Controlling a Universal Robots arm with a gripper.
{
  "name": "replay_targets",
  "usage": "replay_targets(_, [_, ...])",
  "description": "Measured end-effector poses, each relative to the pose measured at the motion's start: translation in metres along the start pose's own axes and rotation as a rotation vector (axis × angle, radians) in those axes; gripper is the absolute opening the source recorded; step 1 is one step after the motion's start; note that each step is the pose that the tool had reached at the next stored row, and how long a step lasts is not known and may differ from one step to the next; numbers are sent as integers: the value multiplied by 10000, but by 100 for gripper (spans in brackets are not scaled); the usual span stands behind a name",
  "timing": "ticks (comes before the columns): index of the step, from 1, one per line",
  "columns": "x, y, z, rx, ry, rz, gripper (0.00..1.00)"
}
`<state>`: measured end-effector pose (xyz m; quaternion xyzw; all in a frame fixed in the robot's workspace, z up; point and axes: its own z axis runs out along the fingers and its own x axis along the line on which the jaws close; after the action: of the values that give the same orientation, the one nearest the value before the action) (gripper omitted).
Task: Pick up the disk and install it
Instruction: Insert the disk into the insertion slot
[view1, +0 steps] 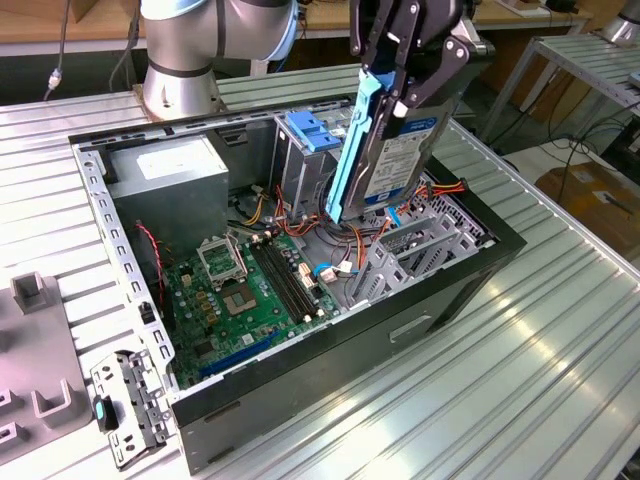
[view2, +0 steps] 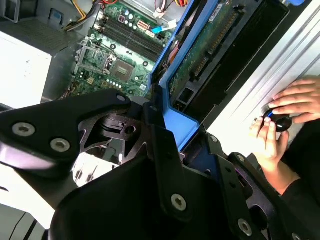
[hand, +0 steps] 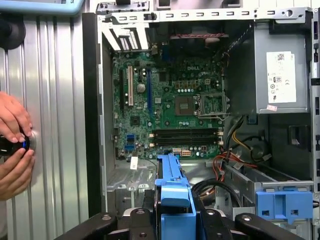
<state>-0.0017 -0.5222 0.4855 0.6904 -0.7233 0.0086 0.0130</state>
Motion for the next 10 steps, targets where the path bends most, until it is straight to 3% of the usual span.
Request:
replay_targets(2, [8,-91,4,0,1,9,37])
replay_targets(6, [173,-135,28,0,1,10,37])
replay_targets(10, [183,-381,49,0,1,10,37])
